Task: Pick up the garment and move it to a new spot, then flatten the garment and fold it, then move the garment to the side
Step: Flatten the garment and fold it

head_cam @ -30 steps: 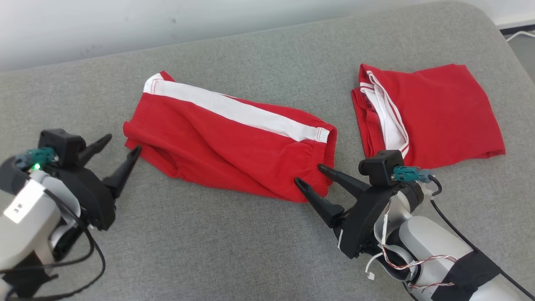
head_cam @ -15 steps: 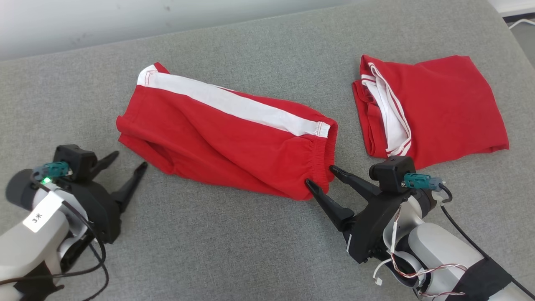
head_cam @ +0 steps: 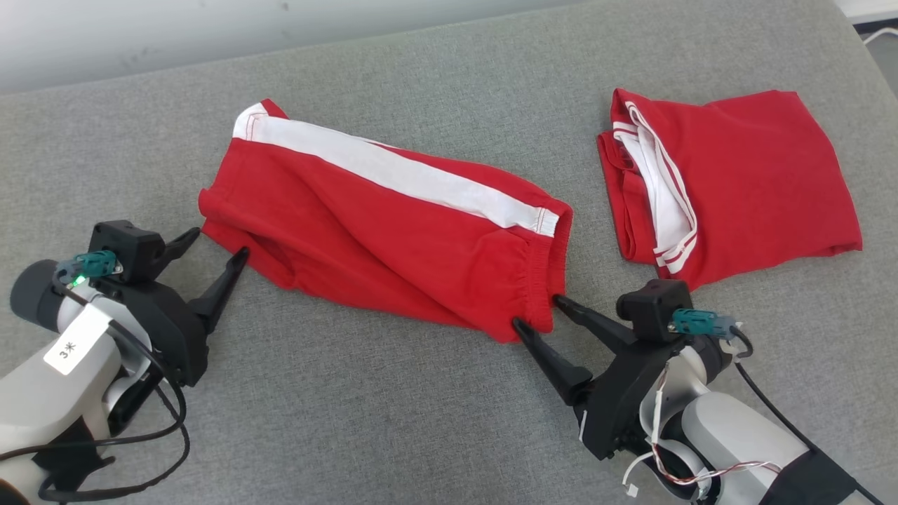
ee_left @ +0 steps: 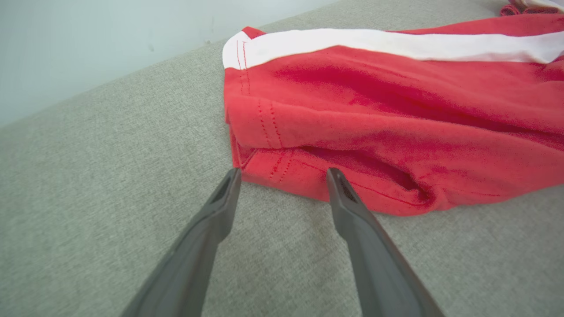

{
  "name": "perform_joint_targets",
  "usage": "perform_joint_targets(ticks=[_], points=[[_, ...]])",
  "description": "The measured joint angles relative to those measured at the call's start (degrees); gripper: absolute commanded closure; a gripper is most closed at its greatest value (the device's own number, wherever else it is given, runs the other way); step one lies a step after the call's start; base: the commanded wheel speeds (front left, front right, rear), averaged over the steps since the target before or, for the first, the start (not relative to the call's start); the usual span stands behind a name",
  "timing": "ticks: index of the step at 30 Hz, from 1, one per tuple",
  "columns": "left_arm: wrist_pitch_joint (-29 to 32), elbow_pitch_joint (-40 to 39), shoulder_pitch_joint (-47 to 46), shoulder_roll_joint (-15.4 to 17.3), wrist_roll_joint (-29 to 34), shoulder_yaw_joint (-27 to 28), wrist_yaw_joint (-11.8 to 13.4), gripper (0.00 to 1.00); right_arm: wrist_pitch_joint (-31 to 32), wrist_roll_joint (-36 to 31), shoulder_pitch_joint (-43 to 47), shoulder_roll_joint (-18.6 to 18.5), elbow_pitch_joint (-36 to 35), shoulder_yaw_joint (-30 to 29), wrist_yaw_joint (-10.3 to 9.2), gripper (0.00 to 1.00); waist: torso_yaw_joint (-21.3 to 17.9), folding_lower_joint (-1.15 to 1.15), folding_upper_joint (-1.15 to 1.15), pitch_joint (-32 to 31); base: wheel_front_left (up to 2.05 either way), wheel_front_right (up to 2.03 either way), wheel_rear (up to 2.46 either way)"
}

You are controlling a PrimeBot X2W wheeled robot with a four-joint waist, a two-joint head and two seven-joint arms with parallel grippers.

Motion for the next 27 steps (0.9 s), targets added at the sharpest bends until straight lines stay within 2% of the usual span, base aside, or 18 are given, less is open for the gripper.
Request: perform_joint_targets(ticks=[4,11,12,13,14,15,22,27], points=[[-0.4,1.1,-0.3,0.1,1.6,-0.1,0.0,0.0,0.5,-0.8,-0.1,0.0,-0.1,0.7,-0.44,0.0,-0.3,0.0,0.0,0.5,0.0,0.0,0.0],[-0.5,2.8,-0.8,-0.3,1.0,0.2,0.0,0.0,1.5,-3.0,-0.9,0.9,0.4,2.9,-1.03,0.0,-1.0,0.0,0.0,1.6,0.0,0.0,0.0],[-0.5,3.0,-0.9,-0.4,1.0,0.3,0.0,0.11,1.7,-3.2,-1.3,1.2,0.5,2.9,-1.26,0.0,-1.1,0.0,0.0,1.7,0.0,0.0,0.0],[-0.5,3.1,-1.1,-0.6,0.8,0.4,0.0,0.54,1.7,-3.2,-1.6,1.2,0.6,2.9,-1.42,0.25,-1.2,0.0,0.0,1.9,0.0,0.0,0.0],[-0.5,3.1,-1.2,-0.7,0.8,0.4,0.0,0.78,1.7,-3.2,-1.7,1.3,0.7,2.9,-1.42,0.57,-1.2,0.0,0.0,2.0,0.0,0.0,0.0],[-0.8,3.1,-1.2,-0.9,0.8,0.3,0.0,1.0,1.7,-3.3,-1.7,1.3,0.9,2.9,-1.42,1.0,-1.2,0.0,0.0,2.1,0.0,0.0,0.0],[-1.0,3.1,-1.1,-1.8,0.8,0.3,0.0,1.0,0.9,-3.5,-1.8,1.2,2.3,2.5,-1.41,1.0,-0.6,0.0,0.0,2.1,0.0,0.0,0.0],[-1.1,3.2,1.0,-1.7,-1.5,1.1,0.0,1.0,-0.6,-3.5,-1.6,0.5,3.1,1.2,-1.33,1.0,0.0,0.0,0.0,1.1,0.0,0.0,0.0]])
